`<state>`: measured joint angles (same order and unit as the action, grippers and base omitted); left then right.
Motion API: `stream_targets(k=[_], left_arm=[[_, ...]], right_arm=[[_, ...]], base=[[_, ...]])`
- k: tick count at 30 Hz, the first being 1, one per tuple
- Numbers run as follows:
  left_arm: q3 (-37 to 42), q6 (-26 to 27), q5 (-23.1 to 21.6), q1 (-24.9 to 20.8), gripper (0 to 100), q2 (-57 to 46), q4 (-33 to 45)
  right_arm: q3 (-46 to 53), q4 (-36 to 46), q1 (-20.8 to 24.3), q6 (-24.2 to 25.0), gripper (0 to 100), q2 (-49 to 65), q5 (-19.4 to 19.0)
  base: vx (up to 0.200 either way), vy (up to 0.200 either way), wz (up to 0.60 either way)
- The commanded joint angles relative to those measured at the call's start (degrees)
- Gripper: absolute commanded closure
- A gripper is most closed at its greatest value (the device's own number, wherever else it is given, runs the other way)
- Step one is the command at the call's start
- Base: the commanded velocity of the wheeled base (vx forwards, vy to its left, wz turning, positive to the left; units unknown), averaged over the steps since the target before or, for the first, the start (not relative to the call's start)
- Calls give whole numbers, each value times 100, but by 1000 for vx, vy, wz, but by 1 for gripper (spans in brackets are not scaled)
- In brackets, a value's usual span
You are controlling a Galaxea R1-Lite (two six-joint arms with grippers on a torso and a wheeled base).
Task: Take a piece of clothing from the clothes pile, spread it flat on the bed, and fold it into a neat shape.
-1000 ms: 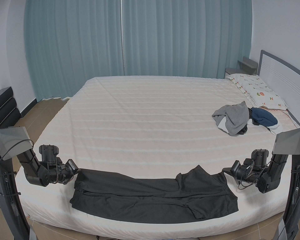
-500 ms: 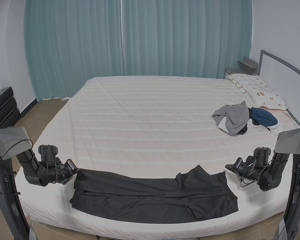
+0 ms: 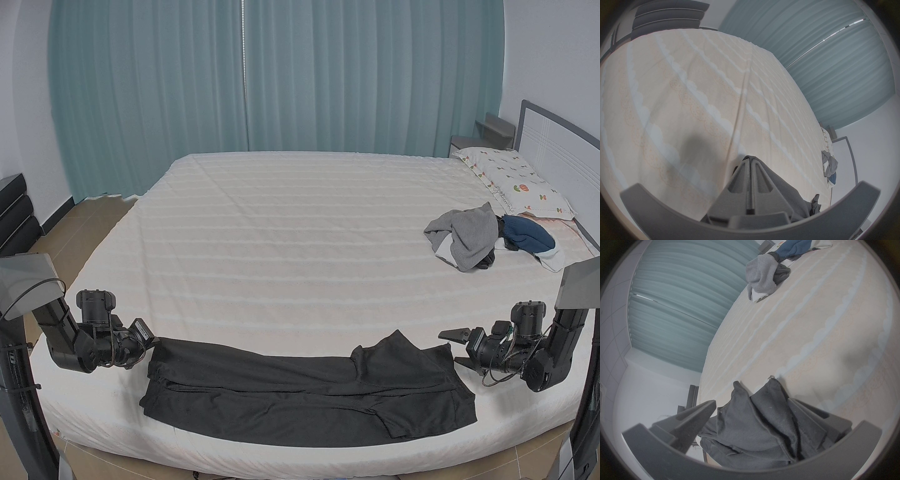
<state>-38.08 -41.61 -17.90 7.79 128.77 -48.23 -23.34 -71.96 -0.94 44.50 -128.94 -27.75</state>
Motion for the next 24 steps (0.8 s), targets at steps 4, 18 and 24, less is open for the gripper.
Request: stream_targets(k=[4,18,24], left_arm=[[-6,12,-3,3,100,8,-3],[-6,12,-3,3,100,8,-3],[-6,12,5,3,100,8,-3]], right_arm=[[32,7,76,-11,0,9,-12],[-74,-11,103,-292,0,-307,-12],[-329,-2,103,-292,0,-553,-3]], base=[[0,0,0],[0,0,0],[0,0,0]])
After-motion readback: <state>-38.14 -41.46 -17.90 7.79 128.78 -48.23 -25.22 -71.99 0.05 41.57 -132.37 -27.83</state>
